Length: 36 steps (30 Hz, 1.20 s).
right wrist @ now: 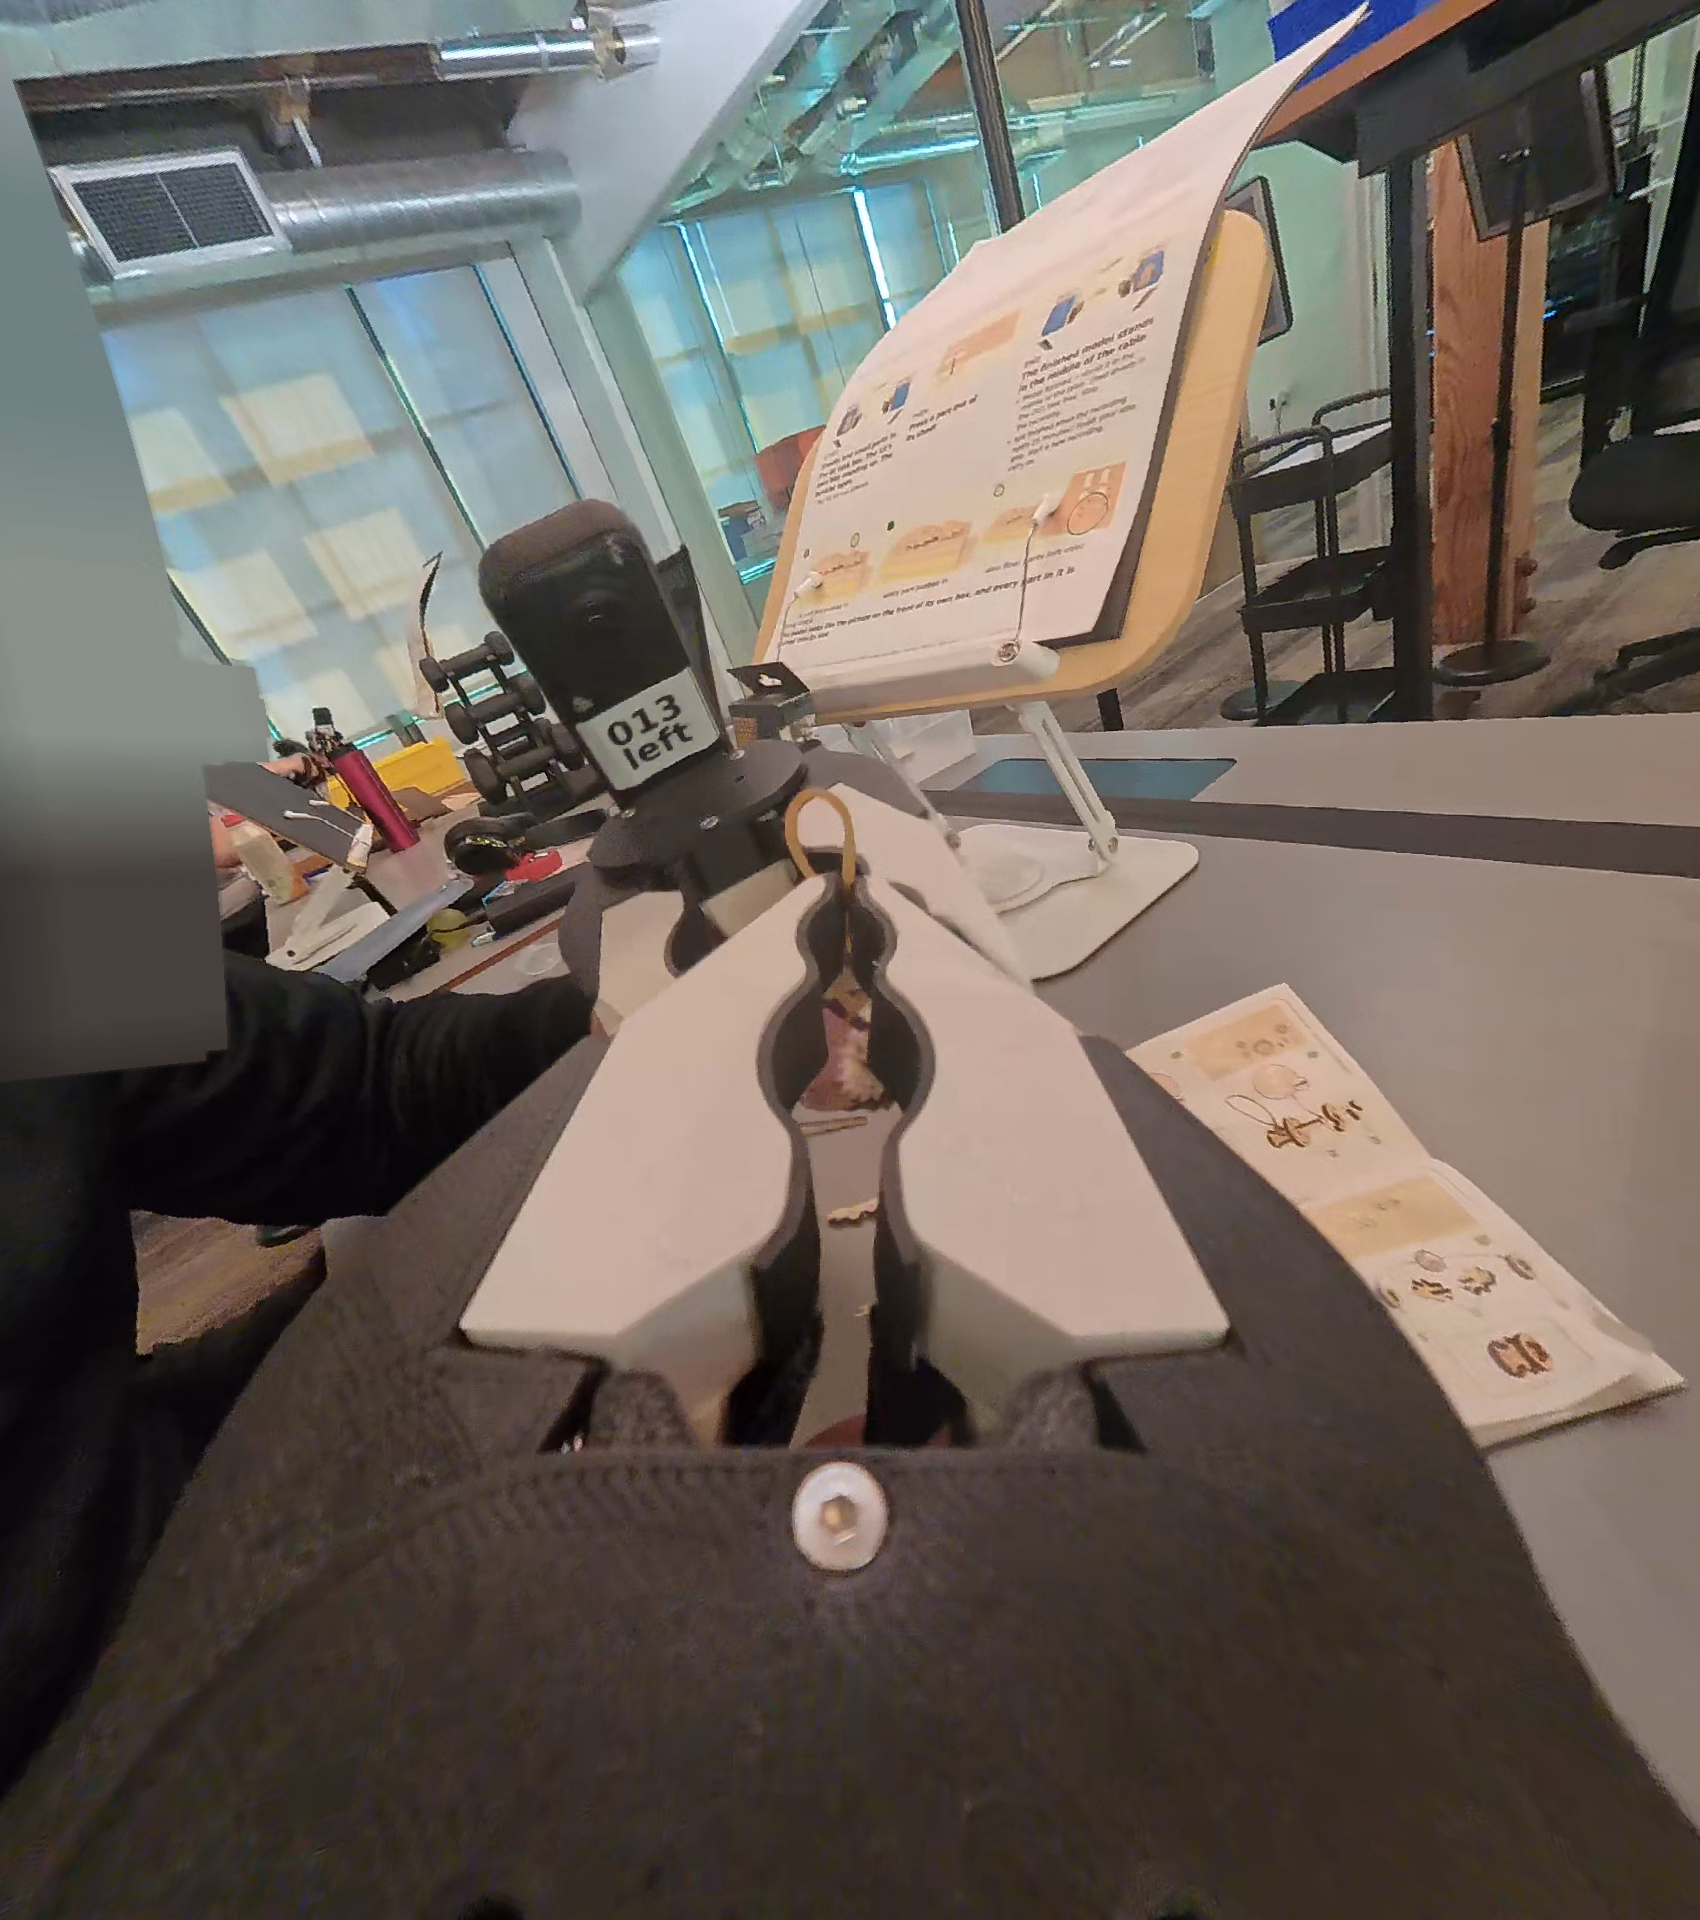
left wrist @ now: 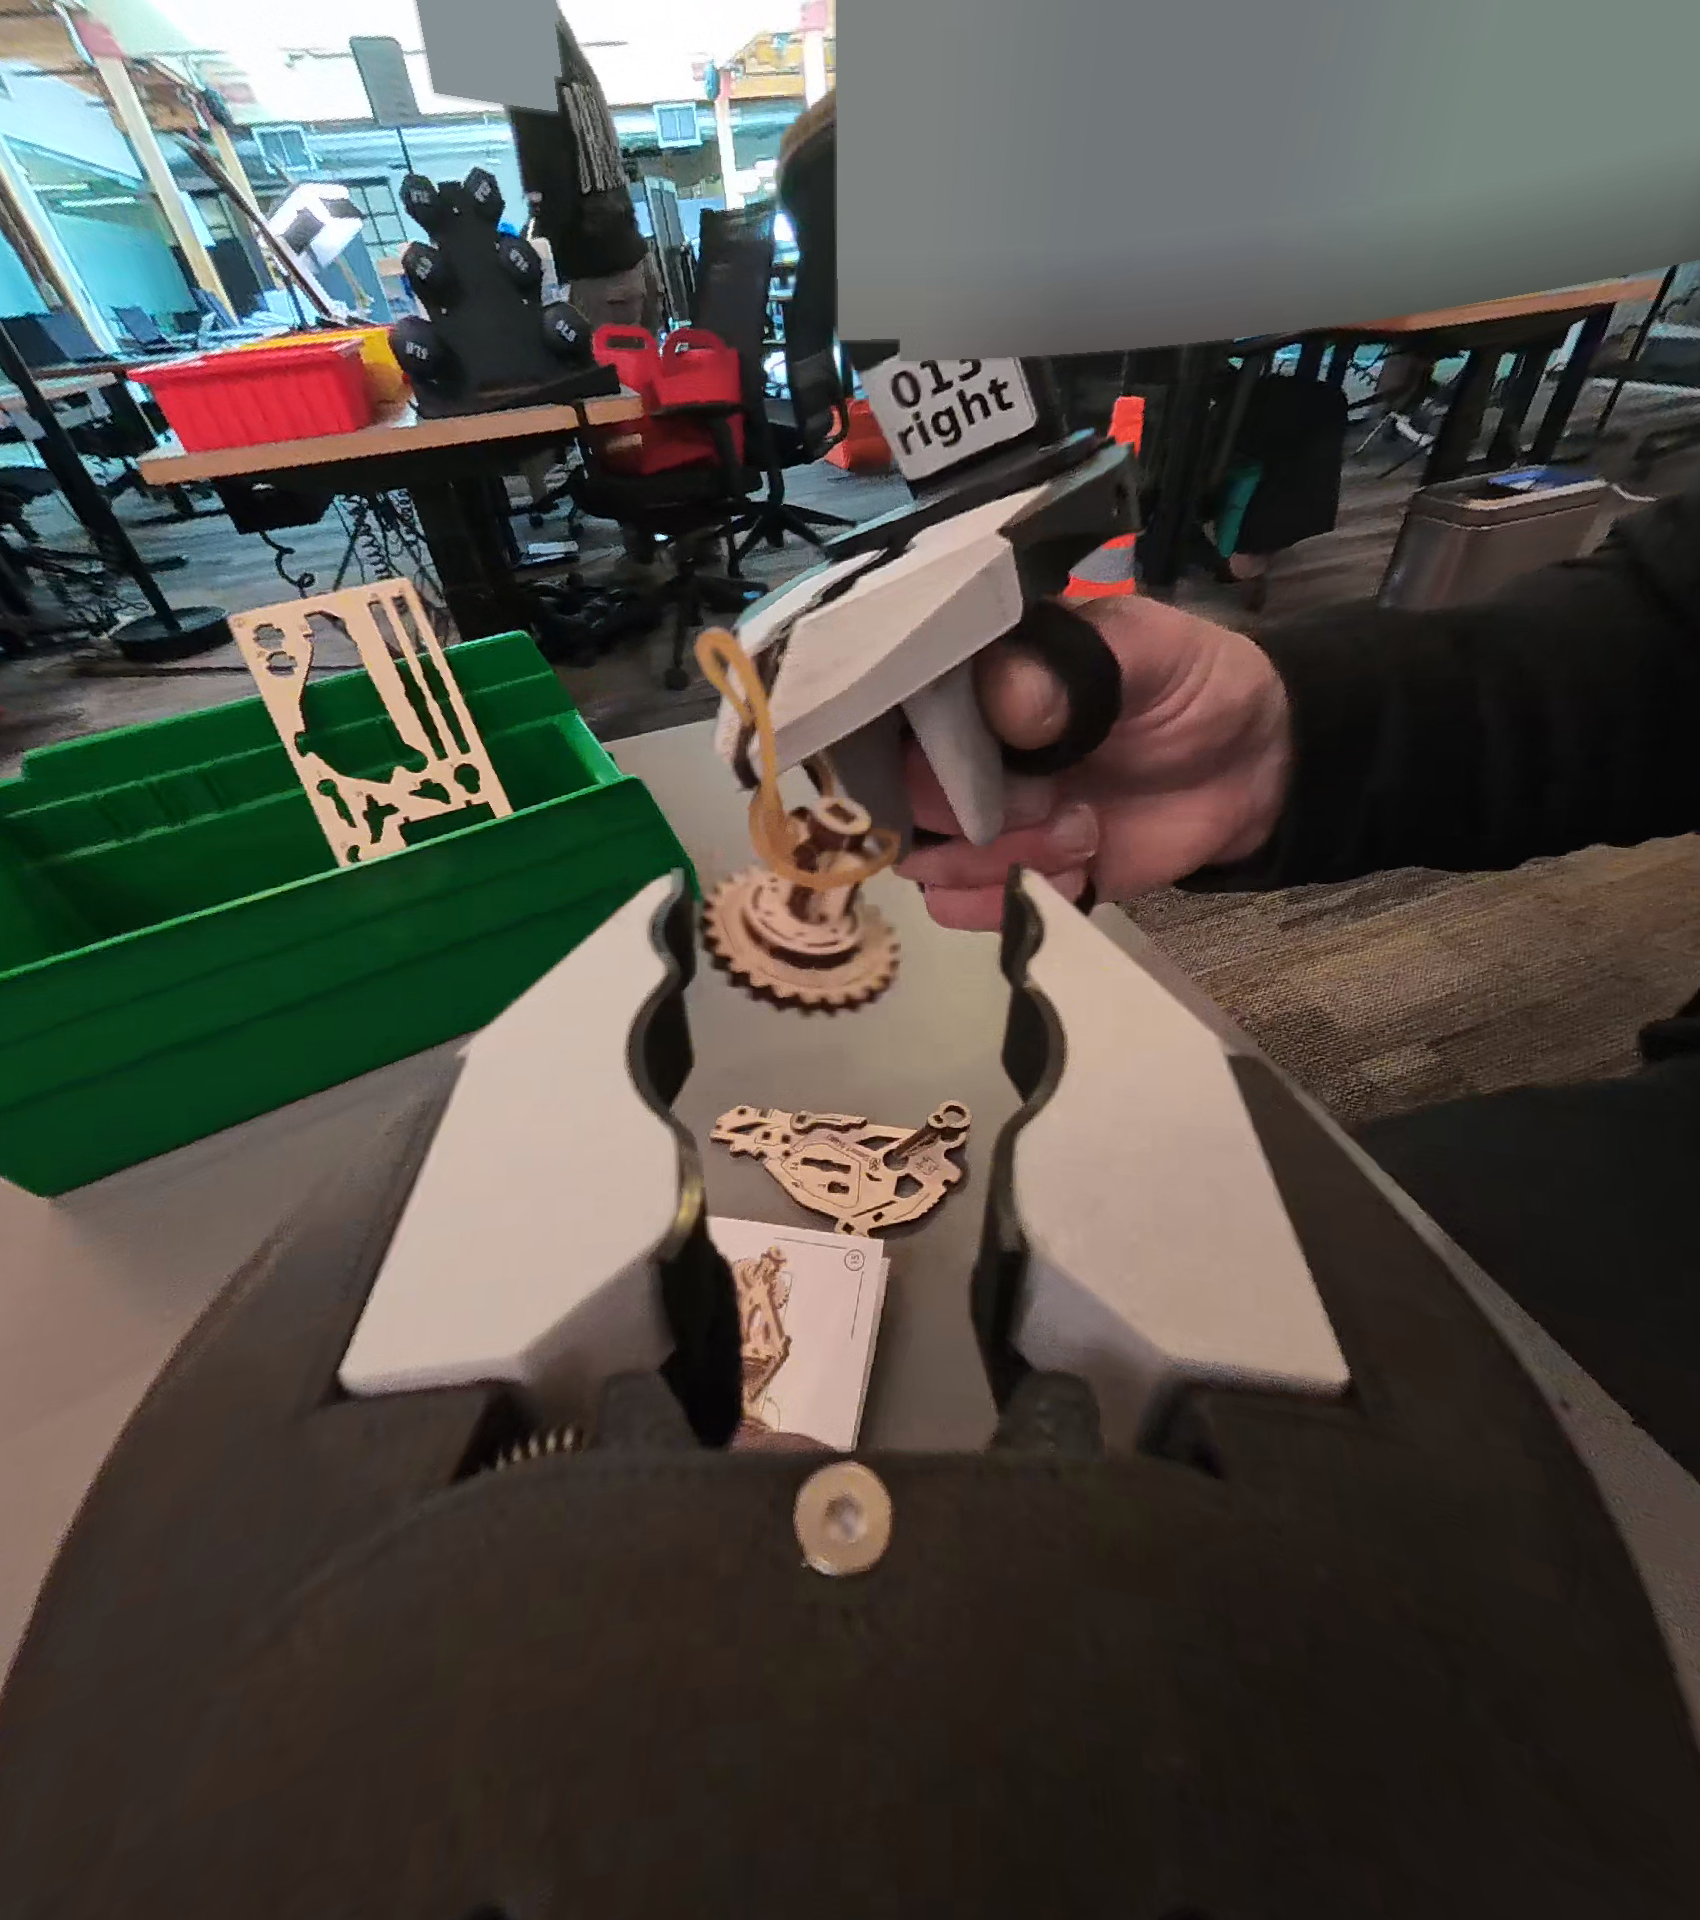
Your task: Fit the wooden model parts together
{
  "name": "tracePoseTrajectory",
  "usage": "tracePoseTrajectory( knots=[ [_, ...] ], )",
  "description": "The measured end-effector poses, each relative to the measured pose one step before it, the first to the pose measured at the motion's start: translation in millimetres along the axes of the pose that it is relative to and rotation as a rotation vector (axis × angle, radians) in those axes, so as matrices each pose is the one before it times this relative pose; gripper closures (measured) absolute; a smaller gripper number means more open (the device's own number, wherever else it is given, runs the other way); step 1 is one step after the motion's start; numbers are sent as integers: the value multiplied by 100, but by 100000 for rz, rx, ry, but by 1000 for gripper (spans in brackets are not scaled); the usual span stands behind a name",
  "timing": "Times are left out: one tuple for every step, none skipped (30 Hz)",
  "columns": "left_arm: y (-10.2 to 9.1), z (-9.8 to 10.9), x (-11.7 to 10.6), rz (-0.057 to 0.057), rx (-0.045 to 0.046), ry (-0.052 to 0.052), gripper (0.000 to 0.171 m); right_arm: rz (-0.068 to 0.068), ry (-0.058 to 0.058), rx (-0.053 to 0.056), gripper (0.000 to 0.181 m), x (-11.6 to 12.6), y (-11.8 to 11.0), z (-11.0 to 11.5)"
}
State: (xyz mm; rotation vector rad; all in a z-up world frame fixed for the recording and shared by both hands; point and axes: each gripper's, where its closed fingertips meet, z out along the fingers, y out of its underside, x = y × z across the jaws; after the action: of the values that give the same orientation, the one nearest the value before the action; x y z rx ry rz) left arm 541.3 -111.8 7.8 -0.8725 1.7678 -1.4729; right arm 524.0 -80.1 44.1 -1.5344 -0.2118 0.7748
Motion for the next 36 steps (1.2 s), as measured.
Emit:
tracePoseTrajectory(
  knots=[
    [234,63,-149,377,-1469,-1503,123,430,-213,-3,181,-73,-17,129],
    [160,32,-99,672,-723,-1093,130,468,-324,252,181,-93,-55,111],
    [-54,-9,180,1170,770,495,134,792,-502,234,181,-104,-55,108],
    [-64,-28,-14,673,346,-656,134,543,-332,233,181,-90,-56,90],
    [-39,-22,31,642,-154,-188,134,115,-105,94,181,-64,-57,65],
    [-35,-23,71,870,-279,105,134,9,-32,117,181,-61,-66,52],
    [-4,-39,-29,837,-334,-456,134,44,-12,335,181,-49,-106,19],
    [79,-21,8,637,-586,-129,134,-46,89,660,181,-37,-187,-33],
    [47,-6,106,453,-255,593,134,-282,219,778,181,-21,-277,-73],
    [39,20,160,466,-169,892,134,-390,242,434,181,-10,-281,-67],
    [22,38,157,633,-101,681,134,-440,296,696,181,5,-336,-102],
    [-4,22,132,875,149,361,134,-303,233,771,181,1,-353,-93],
    [70,44,124,169,-346,638,134,-394,278,370,181,12,-315,-95],
    [46,26,78,-463,-195,560,134,-748,470,494,181,22,-343,-118],
    [-56,5,130,-36,573,786,134,-628,461,749,181,30,-380,-134],
    [-70,-10,125,133,582,609,134,-467,421,711,181,43,-399,-156],
    [20,35,142,88,-235,896,134,-583,557,574,181,58,-363,-140],
    [125,45,22,89,-969,167,134,-644,467,495,181,28,-362,-117],
    [34,24,41,452,-230,-3,134,-523,27,393,181,-55,-315,-74],
    [7,37,131,135,-82,692,134,-567,33,281,181,-66,-286,-21],
    [94,82,141,112,-843,750,134,-654,65,-146,181,-81,-206,29],
    [157,92,54,494,-1371,-129,134,-595,-148,-231,181,-122,-183,77],
    [62,62,39,710,-779,-290,134,-624,-281,-205,181,-141,-170,119],
    [15,48,115,134,-467,422,134,-662,-188,-451,181,-120,-123,136],
    [29,51,80,419,-717,103,134,-591,-69,-221,181,-94,-133,120],
    [17,-1,-14,1249,-649,-697,134,-446,-189,-86,181,-107,-149,108],
    [-36,-38,20,657,-283,-152,134,-644,-214,-23,181,-108,-182,72],
    [-91,-85,-75,-437,209,-89,134,-912,-165,-4,181,-119,-190,39],
    [-177,-180,-197,-149,843,-791,134,-848,-137,-319,181,-96,-122,15],
    [-150,-220,-242,1114,373,-1407,134,-688,-38,-1438,181,-57,154,50],
    [-49,-223,-260,2127,-830,-1776,134,-721,-147,-3452,181,-52,583,176],
    [-63,-241,-304,3093,-1055,-2407,134,-117,-507,-4120,181,-71,805,223],
    [-115,-242,-283,3468,-804,-2548,134,788,-708,-1780,181,-84,520,125],
    [-189,-212,-145,3237,-463,-1745,134,715,-1239,8,181,-198,239,-21],
    [-276,-226,-126,3043,-27,-1725,134,304,-444,-613,181,-108,224,-92],
    [-300,-219,-159,2818,108,-1896,134,634,694,-623,176,82,149,-144]
  ],
)
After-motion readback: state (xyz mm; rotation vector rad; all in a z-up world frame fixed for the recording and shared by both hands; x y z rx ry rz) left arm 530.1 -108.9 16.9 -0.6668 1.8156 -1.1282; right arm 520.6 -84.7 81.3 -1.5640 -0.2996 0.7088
